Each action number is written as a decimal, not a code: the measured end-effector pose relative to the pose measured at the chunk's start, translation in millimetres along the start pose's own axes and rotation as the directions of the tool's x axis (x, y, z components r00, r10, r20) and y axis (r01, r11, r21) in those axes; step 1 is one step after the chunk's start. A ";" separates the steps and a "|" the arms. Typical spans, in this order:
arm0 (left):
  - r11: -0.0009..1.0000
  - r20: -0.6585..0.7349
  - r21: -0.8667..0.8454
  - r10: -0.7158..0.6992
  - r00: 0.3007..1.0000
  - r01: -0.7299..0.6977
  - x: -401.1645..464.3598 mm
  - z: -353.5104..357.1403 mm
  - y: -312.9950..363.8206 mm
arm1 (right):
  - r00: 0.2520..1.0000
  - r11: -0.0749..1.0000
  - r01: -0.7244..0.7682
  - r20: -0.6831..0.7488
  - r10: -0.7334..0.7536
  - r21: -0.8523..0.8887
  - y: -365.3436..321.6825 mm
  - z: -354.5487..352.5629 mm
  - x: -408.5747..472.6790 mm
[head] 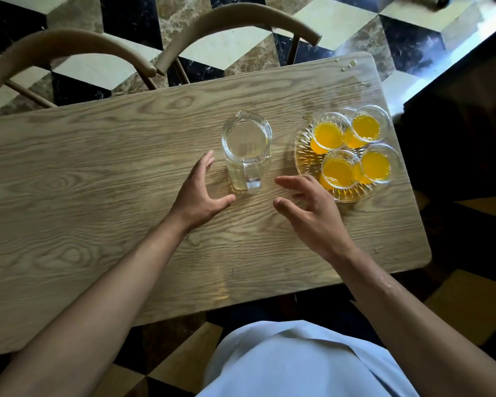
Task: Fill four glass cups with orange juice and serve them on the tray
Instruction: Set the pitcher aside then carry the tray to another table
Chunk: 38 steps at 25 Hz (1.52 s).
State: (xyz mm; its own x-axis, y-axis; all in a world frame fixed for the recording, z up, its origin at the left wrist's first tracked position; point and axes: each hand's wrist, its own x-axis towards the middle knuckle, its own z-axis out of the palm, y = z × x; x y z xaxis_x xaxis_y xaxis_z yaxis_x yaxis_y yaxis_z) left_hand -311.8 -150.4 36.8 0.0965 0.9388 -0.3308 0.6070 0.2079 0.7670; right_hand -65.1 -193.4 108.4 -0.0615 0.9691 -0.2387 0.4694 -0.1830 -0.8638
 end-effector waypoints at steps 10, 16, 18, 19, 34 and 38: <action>0.998 -0.216 0.020 -0.051 0.975 0.056 -101.3 40.1 46.2 | 0.995 0.999 0.035 0.096 -0.031 -0.040 61.6 -68.1 -38.5; 0.999 -0.304 -0.013 -0.044 0.952 0.042 -159.0 108.3 89.0 | 0.991 0.995 0.090 0.099 -0.086 -0.035 93.4 -134.3 -72.8; 0.998 -0.325 -0.057 -0.042 0.945 0.025 -170.7 130.6 106.6 | 0.992 0.995 0.098 0.084 -0.096 -0.018 101.8 -154.4 -84.7; 0.998 -0.343 -0.070 -0.034 0.939 0.011 -173.8 139.7 115.5 | 0.993 0.995 0.100 0.071 -0.098 -0.014 105.2 -162.8 -89.8; 0.988 -0.338 -0.117 -0.139 0.931 0.105 -76.0 191.2 132.6 | 0.988 0.988 -0.131 -0.095 0.124 -0.080 150.4 -219.7 -38.3; 0.967 -0.317 -0.163 -0.237 0.918 0.194 -38.0 199.9 112.8 | 0.957 0.966 -0.255 -0.157 0.245 -0.047 166.7 -220.3 0.3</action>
State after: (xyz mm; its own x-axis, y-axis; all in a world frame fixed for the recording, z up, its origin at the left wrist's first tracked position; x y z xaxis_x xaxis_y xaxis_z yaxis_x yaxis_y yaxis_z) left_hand -89.4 -217.6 26.0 -0.3059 0.8997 -0.3114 0.4770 0.4279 0.7677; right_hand 207.2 -187.2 62.1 0.1948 0.9083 -0.3700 0.5108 -0.4161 -0.7523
